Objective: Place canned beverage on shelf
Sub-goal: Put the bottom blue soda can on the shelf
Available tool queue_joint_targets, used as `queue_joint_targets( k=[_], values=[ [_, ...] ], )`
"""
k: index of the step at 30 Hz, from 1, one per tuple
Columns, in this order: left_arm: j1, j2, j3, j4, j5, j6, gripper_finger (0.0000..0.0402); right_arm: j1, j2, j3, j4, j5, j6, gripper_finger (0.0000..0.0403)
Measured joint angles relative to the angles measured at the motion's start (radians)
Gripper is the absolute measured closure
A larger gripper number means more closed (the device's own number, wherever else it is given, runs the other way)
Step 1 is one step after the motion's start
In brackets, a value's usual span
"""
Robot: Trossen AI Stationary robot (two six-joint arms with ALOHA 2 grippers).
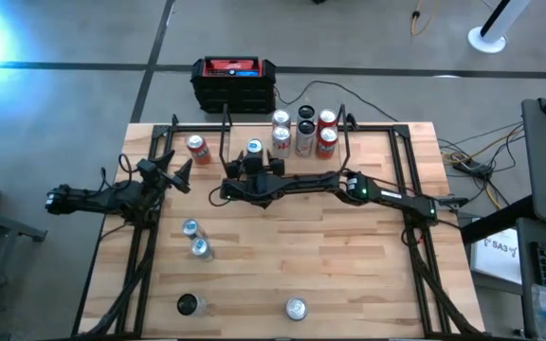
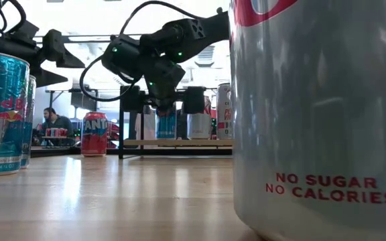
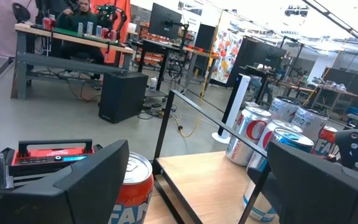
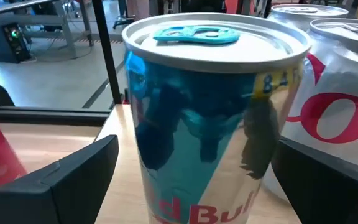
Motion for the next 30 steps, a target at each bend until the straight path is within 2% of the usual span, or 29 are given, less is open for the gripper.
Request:
queue_joint_targets(
  k=[4,12,14,20,26,30],
  values=[
    [0.000,0.000,0.000,0.000,0.000,0.000,0.0033,-0.002,0.000,0.000,0.000,-0.006,-0.032,0.0045],
    [0.000,0.000,0.000,0.000,0.000,0.000,0.0033,-0.007,-0.001,-0.002,0.000,-0.006,-0.041,0.0164],
    [0.000,0.000,0.000,0.000,0.000,0.000,0.0033,-0.008,-0.001,-0.002,0.000,-0.006,-0.043,0.0183],
    [0.000,0.000,0.000,0.000,0.000,0.000,0.0033,-0.010,-0.001,-0.002,0.000,-0.006,-0.043,0.0185],
    [0.000,0.000,0.000,0.000,0.000,0.000,0.0033,-0.031,-0.001,-0.002,0.000,-0.006,-0.031,0.0161],
    [0.000,0.000,0.000,0.000,0.000,0.000,0.0033,-0.044,-0.001,-0.002,0.000,-0.006,-0.029,0.0161]
  ],
)
